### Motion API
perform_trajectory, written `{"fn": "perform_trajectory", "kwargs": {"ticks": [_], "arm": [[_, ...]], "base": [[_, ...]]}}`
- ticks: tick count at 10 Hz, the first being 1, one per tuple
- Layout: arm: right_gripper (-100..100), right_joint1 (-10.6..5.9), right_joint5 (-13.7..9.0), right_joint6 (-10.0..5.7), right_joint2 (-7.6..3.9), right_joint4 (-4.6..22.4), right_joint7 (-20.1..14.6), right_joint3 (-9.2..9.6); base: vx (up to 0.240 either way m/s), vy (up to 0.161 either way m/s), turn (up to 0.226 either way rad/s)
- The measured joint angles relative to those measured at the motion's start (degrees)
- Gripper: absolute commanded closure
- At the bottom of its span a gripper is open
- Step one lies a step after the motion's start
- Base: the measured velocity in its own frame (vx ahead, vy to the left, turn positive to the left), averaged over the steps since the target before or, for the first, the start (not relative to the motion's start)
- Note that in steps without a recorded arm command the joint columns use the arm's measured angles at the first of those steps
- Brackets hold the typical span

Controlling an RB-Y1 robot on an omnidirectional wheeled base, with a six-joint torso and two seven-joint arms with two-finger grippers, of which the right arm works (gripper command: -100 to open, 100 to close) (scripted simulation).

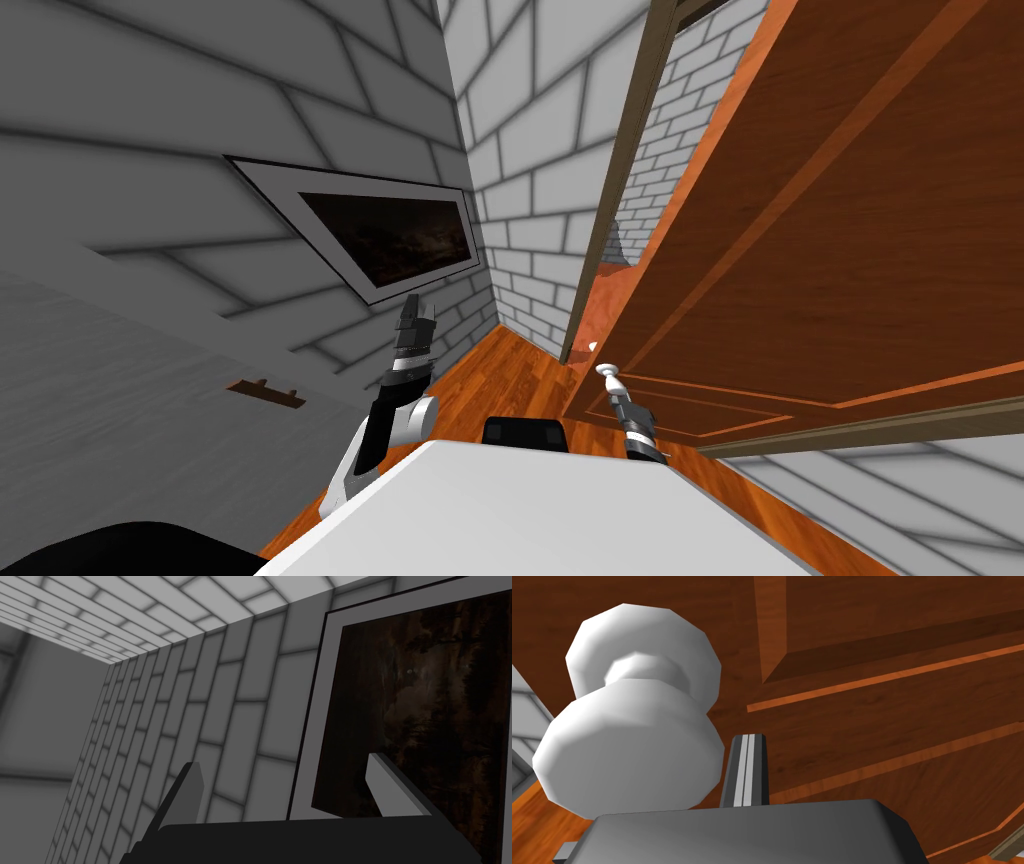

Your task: Pull the door open

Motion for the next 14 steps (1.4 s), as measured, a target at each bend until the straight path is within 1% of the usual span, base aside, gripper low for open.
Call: {"fn": "perform_trajectory", "kwargs": {"ticks": [1,2,3,4,5,6,7,8,9,10,11,12,13,14], "arm": [[-100,-0.49,0.3,-1.0,0.1,1.0,-0.4,0.32],[-100,0.1,0.3,-1.0,0.14,0.2,-0.3,0.48],[-100,-0.37,0.5,-1.47,0.03,1.1,-0.7,0.81],[-100,-0.15,0.6,-1.65,-0.07,1.1,-1.0,0.93],[-100,0.12,0.5,-1.21,0.12,0.4,-0.6,0.83],[-100,0.46,0.6,-1.37,0.01,0.0,-0.6,0.97],[-100,0.03,0.9,-2.36,0.05,0.9,-1.0,1.24],[-100,-0.59,0.9,-2.27,-0.11,1.3,-1.2,1.32],[-100,-0.04,1.0,-2.28,-0.29,0.7,-1.4,1.51],[-100,0.65,1.1,-2.46,-0.23,0.1,-1.4,1.68],[-100,0.94,1.0,-2.28,-0.37,0.3,-1.3,1.46],[-100,1.73,0.2,-0.98,-1.18,-0.4,-1.5,0.92],[-100,2.15,-0.4,0.08,-1.98,-0.9,-1.9,0.51],[-100,2.66,-0.7,0.85,-2.53,-1.6,-2.3,0.3]], "base": [[-0.068,-0.018,0.017],[-0.05,-0.015,0.007],[-0.035,-0.011,0.03],[-0.006,-0.002,-0.002],[-0.044,-0.01,0.041],[-0.054,-0.02,0.044],[-0.061,-0.019,0.056],[-0.044,-0.019,0.028],[-0.043,-0.01,-0.014],[-0.018,-0.034,-0.041],[0.013,0.01,-0.054],[0.02,0.074,-0.041],[0.039,0.081,-0.009],[0.031,0.06,-0.015]]}}
